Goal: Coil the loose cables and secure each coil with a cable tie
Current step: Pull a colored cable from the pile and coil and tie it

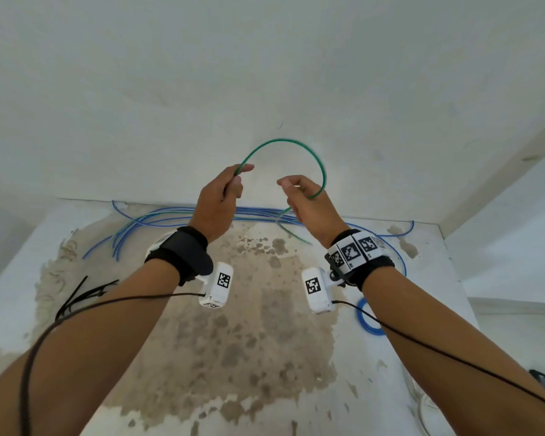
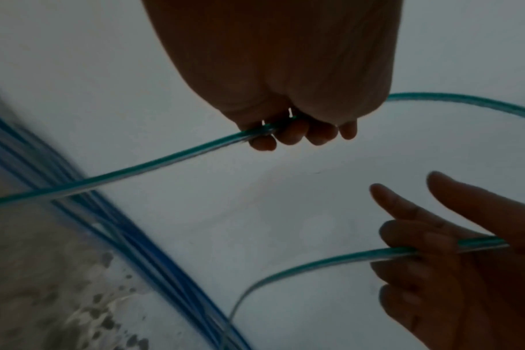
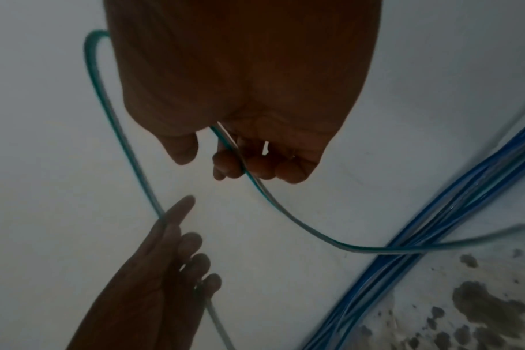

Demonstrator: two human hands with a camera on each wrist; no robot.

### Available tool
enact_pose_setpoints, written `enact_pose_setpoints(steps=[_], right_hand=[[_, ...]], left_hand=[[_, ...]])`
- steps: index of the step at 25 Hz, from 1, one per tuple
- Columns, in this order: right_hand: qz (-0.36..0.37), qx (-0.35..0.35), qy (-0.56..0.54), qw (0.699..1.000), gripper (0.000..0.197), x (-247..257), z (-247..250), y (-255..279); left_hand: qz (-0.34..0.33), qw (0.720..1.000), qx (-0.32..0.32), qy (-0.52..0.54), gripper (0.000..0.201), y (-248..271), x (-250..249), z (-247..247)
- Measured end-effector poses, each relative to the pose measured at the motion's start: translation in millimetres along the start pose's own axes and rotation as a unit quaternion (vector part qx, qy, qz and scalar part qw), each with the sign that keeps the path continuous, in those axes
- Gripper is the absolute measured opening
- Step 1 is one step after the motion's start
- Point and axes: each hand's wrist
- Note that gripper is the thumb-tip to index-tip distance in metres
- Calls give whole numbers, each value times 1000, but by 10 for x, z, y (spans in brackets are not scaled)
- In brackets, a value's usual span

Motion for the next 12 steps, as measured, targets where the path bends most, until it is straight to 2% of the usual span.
enact_pose_setpoints(steps=[3, 4, 6, 9, 12], right_hand=[[27, 28, -21, 999, 29, 171, -38, 224], [34, 30, -52, 998, 28, 224, -31, 287], [27, 29, -73, 997, 27, 280, -17, 432], [-27, 49, 45, 997, 27, -15, -70, 667], [-76, 121, 175, 974, 26, -636, -216, 997]], left_hand=[[7, 997, 72, -35, 28, 119, -172, 39], [40, 994, 96, -38, 26, 187, -183, 54], [158, 979, 125, 17, 24, 381, -199, 99], [315, 933, 78, 158, 25, 683, -210, 213], [398, 886, 36, 236, 27, 932, -171, 375]])
Point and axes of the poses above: each hand's wrist, its own y-axis away from the middle knuckle, its own z-axis out of the back of the hand, x = y × z, and after that the axes turned 7 degrees about -y, right-handed
